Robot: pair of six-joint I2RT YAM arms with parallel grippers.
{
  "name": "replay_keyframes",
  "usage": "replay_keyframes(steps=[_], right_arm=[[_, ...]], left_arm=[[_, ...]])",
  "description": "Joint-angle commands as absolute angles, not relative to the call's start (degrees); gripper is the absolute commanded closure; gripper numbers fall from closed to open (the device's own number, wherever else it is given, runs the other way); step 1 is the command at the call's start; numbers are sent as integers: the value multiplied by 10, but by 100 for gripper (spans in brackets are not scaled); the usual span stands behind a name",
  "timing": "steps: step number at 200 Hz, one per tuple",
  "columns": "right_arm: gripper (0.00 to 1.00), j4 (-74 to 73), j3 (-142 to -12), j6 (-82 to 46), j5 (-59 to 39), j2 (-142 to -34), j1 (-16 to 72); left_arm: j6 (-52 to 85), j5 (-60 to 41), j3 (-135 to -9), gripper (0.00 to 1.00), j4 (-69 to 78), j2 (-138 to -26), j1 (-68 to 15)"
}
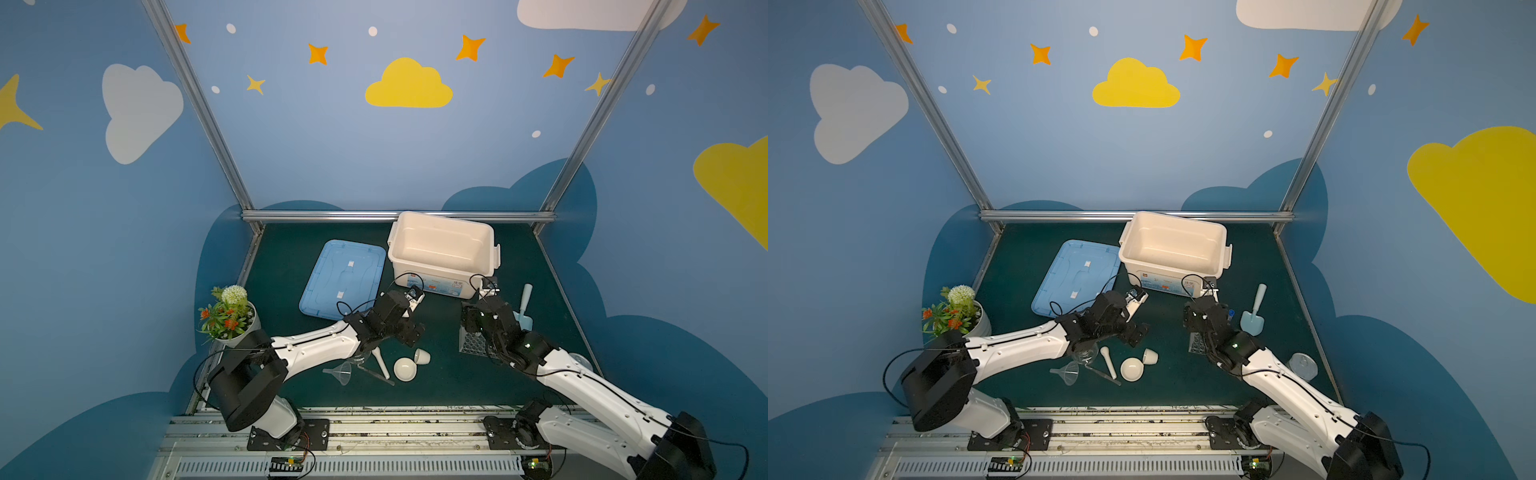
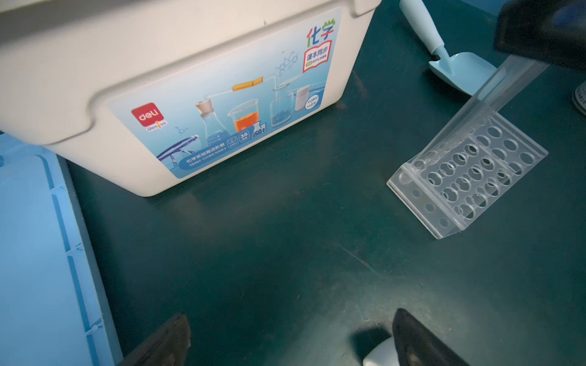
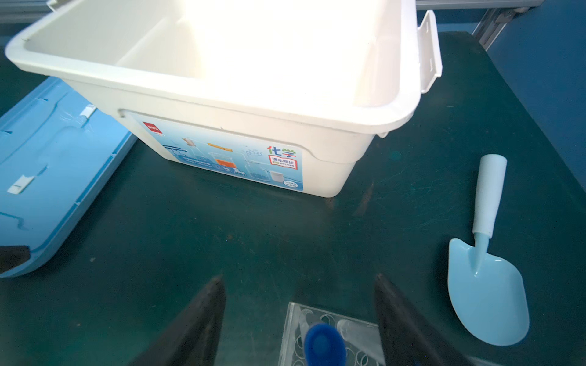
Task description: Organize the chemistry lab equipment
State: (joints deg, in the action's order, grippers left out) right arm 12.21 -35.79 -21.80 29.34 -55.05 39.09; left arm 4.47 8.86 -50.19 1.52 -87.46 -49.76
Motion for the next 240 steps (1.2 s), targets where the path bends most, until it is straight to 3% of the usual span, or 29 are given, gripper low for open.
replay_keyframes(steps=[1, 93, 176, 240], right_arm=[[23, 134, -379, -212, 283, -532, 390], [18, 149, -424, -204, 216, -535, 392], [17, 147, -446, -204, 230, -542, 388], [17, 142, -482, -201, 201, -577, 367]], left_arm=[[53, 104, -493, 0, 10, -861, -496], [66, 158, -471, 0, 1, -825, -495], [99, 193, -457, 0, -40, -781, -469], [155, 267, -471, 0, -192, -730, -460]])
